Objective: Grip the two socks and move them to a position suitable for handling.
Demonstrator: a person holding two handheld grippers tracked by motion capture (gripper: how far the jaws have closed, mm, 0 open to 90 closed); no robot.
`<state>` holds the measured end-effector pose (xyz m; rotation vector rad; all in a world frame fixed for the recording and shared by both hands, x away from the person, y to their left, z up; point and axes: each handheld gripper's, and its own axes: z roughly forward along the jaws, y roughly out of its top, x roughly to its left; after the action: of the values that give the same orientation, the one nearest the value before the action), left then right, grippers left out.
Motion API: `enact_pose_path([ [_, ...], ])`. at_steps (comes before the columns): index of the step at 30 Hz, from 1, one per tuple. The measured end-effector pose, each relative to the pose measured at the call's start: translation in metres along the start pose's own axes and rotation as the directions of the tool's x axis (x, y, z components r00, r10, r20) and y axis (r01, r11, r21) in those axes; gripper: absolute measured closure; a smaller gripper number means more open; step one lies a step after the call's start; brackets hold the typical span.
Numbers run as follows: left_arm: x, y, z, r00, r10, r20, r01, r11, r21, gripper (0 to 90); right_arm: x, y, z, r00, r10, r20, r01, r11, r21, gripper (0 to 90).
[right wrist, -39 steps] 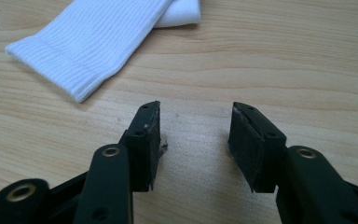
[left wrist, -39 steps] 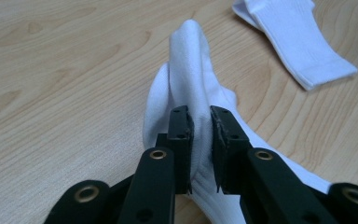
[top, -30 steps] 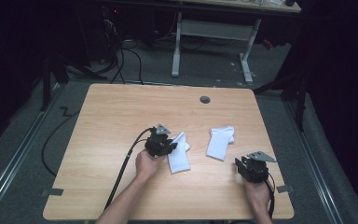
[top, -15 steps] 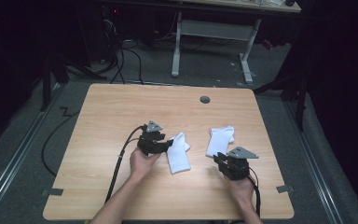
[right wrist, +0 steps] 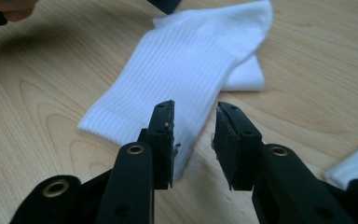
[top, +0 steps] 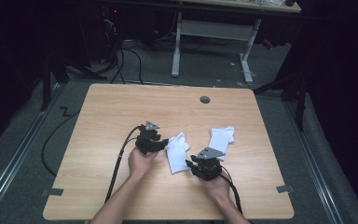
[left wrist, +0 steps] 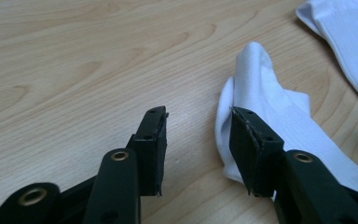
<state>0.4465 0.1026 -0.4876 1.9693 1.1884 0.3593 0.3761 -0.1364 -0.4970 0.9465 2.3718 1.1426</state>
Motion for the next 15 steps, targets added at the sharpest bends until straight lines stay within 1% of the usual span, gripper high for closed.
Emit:
enact_pose_path([
  [2,0.0,0.001,0.005,0.9998,-0.011,0.016,0.011,0.9999,0.007,57.9,0.003,0.001,0.004,0.9999,0.001,-0.012,-0.001,1.0,0.007,65.1],
  [3,-0.001,0.002,0.008,0.9997,-0.011,0.021,0.011,0.9999,0.011,58.3,0.004,0.001,0.007,0.9999,-0.005,-0.015,0.006,0.9999,0.013,64.7],
  [5,-0.002,0.004,0.012,0.9994,-0.009,0.035,0.009,0.9998,0.02,59.1,0.007,0.001,0.012,0.9997,-0.012,-0.022,0.012,0.9994,0.034,64.1],
  [6,-0.003,0.005,0.013,0.999,-0.01,0.043,0.01,0.9998,0.016,59.5,0.008,0.0,0.015,0.9995,-0.017,-0.026,0.018,0.9985,0.052,63.9],
  [7,-0.004,0.005,0.013,0.9988,-0.011,0.048,0.01,0.9998,0.015,59.7,0.008,-0.001,0.016,0.9994,-0.021,-0.027,0.022,0.9987,0.046,64.1],
  [9,-0.005,0.006,0.015,0.9985,-0.005,0.054,0.003,0.9997,0.023,60.3,0.006,-0.001,0.016,0.9989,-0.025,-0.039,0.027,0.9985,0.047,66.7],
  [12,-0.006,0.008,0.016,0.998,-0.001,0.063,-0.001,0.9995,0.031,60.6,0.005,-0.001,0.016,0.9986,-0.03,-0.043,0.033,0.9981,0.052,68.7],
  [13,-0.007,0.009,0.017,0.9973,0.004,0.074,-0.006,0.9995,0.032,61.8,0.005,-0.001,0.016,0.9979,-0.046,-0.046,0.048,0.9974,0.053,71.8],
  [14,-0.007,0.009,0.017,0.9973,0.004,0.074,-0.006,0.9995,0.032,63.1,0.005,-0.001,0.016,0.9979,-0.046,-0.046,0.048,0.9974,0.053,71.8],
  [15,-0.009,0.01,0.018,0.9961,0.015,0.087,-0.018,0.9993,0.033,64.4,0.005,-0.001,0.016,0.9976,-0.052,-0.047,0.055,0.9971,0.053,74.9],
])
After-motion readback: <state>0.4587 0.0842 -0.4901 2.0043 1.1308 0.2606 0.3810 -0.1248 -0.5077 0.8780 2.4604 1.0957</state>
